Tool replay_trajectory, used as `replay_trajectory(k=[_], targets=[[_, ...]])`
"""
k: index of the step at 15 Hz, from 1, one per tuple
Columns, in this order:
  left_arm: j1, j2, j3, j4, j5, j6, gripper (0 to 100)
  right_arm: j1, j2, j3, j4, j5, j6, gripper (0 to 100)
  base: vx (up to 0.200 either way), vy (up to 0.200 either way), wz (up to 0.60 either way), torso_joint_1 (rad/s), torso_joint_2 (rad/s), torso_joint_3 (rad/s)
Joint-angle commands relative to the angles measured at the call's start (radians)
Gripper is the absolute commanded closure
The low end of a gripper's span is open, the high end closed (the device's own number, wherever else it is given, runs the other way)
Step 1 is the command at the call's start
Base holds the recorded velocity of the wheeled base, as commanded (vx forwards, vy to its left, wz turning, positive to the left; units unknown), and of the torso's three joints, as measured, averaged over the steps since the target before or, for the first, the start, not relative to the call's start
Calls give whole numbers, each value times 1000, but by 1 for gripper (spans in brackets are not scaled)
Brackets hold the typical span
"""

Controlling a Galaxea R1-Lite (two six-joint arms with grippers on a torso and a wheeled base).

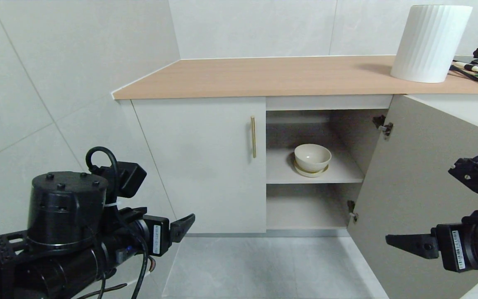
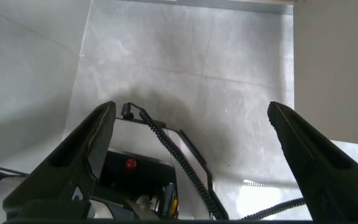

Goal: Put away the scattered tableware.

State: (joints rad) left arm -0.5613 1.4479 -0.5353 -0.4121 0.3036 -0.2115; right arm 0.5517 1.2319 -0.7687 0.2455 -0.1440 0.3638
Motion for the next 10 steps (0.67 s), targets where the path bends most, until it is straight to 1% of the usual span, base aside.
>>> replay_trajectory(k=[1,2,3,4,6,9,10], targets=[[0,0,0,-1,2,0,0,1,-15,-6,29,0,0,0,0,0,0,0,0,0],[0,0,0,-1,3,1,0,1,-32,-35,118,0,0,0,0,0,0,0,0,0],[0,0,0,-1,11,1,0,1,-48,-64,198,0,0,0,0,-200,0,22,2,2],[0,2,0,-1,20,4,0,1,-68,-87,236,0,1,0,0,-200,0,-2,-2,-2],[0,3,0,-1,20,4,0,-1,-91,-93,239,-2,1,0,0,-200,0,2,5,0],[0,2,1,-1,20,4,0,-3,-94,-98,251,-57,1,0,0,-200,0,4,6,4],[0,3,1,-1,20,4,0,-3,-100,-110,279,-58,1,0,0,-200,0,7,7,-2]])
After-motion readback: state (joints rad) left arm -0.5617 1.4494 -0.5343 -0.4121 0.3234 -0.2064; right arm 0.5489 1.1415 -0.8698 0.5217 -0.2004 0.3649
